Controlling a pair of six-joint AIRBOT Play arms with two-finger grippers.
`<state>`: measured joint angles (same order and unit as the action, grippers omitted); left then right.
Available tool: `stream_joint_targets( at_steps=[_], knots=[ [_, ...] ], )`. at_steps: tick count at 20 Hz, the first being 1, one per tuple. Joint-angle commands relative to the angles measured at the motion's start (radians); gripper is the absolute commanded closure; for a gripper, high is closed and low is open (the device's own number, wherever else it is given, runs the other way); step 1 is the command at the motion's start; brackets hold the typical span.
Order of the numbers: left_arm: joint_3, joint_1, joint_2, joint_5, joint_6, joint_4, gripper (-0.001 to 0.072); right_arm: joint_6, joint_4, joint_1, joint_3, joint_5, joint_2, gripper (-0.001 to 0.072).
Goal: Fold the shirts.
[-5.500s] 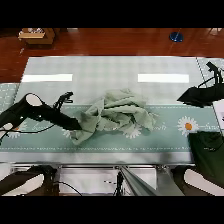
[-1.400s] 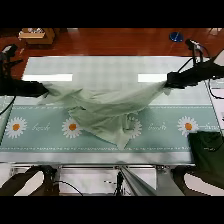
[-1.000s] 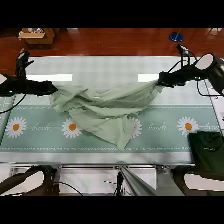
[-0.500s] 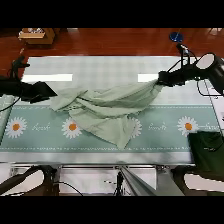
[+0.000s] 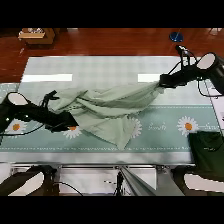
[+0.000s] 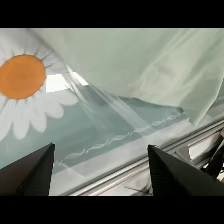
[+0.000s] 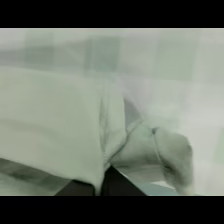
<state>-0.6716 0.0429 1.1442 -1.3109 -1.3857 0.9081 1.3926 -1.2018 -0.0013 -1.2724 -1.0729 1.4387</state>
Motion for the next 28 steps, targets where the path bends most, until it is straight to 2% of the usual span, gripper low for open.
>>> stream_joint_targets(
  at_steps=[1,9,11,12,15,16,17,20,23,25,28],
  knots=[
    [0.048,-0.058,0.052,0.131,-0.016,-0.107,0.0031,-0.019,-0.024,0.000,0.000,-0.020,-0.001,0.0687],
    [0.016,-0.122,0.240,0.211,-0.014,-0.146,0.0036,-0.018,-0.038,0.000,0.000,-0.020,-0.001,0.0687],
    [-0.018,-0.124,0.268,0.231,-0.015,-0.145,0.0075,-0.018,-0.034,0.000,0.000,-0.023,-0.001,0.0687],
    [-0.035,-0.124,0.281,0.240,-0.015,-0.145,0.0209,-0.018,-0.034,0.000,0.000,-0.026,-0.001,0.0687],
    [-0.092,-0.124,0.333,0.238,-0.015,-0.145,0.0508,-0.018,-0.034,0.000,0.000,-0.044,-0.001,0.0687],
    [-0.108,-0.124,0.344,0.226,-0.014,-0.145,0.0555,-0.018,-0.035,0.000,0.000,-0.052,-0.002,0.0687],
    [-0.122,-0.122,0.346,0.207,0.000,-0.146,0.0657,-0.018,-0.035,0.000,0.000,-0.058,-0.007,0.0687],
    [-0.203,-0.120,0.316,0.029,0.109,-0.146,0.0681,-0.023,-0.039,0.000,0.000,-0.049,-0.060,0.0687],
    [-0.332,-0.104,0.156,-0.116,0.160,-0.146,0.0681,-0.035,-0.047,0.000,0.000,-0.043,-0.183,0.0687],
    [-0.444,-0.074,-0.017,-0.134,0.190,-0.145,0.0681,-0.030,-0.101,0.000,0.000,-0.043,-0.298,0.0687],
    [-0.644,0.041,-0.266,-0.102,0.189,-0.136,0.0681,-0.001,-0.193,0.000,0.000,-0.043,-0.485,0.0687]
  ],
)
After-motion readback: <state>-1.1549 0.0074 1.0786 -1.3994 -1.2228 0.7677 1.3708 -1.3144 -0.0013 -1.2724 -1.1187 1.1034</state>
